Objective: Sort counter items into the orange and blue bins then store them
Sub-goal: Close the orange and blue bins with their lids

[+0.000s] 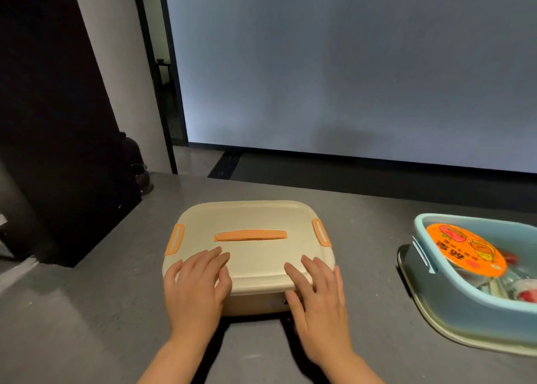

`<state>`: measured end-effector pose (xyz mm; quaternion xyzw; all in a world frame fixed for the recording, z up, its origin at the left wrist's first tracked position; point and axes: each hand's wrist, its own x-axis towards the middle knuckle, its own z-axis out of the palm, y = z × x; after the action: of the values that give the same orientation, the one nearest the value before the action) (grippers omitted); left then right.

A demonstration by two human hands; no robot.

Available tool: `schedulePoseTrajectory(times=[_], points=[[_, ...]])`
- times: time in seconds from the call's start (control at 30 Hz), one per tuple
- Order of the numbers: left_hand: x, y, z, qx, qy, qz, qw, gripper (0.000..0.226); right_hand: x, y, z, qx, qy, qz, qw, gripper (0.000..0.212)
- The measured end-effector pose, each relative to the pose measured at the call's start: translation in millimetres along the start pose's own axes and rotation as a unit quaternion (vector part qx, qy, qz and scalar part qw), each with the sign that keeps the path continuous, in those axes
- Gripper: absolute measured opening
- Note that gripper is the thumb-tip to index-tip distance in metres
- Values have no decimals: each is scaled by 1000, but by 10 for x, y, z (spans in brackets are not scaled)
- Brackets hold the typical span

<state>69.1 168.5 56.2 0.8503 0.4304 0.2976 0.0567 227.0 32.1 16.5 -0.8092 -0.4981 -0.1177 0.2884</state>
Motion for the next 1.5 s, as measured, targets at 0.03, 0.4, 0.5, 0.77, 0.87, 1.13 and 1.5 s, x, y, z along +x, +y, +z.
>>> schedulePoseTrajectory(times=[0.03,0.4,0.5,0.77,0.87,1.13,1.5], points=[[65,-4,6,-2,-3,-5,1000,45,44,-25,7,-10,-13,8,1000,42],[444,-142,86,-41,10,-28,999,43,215,-218,-121,-20,-107,17,994,52],[400,61,153,-54,-59,-99,992,39,107,-147,-267,-25,-109,42,993,59],[-356,1244,465,-184,-214,94,955,50,-617,483,-1061,14,52,260,964,67],[-425,1522,576,-285,-256,110,917,53,-771,906,-1456,28,129,318,939,65],[-454,2745,881,-350,-232,121,899,55,-772,2095,-2295,-9,171,348,922,60],[-324,3632,1397,-425,-234,-17,874,69,-456,3514,-2645,75,63,472,876,52]])
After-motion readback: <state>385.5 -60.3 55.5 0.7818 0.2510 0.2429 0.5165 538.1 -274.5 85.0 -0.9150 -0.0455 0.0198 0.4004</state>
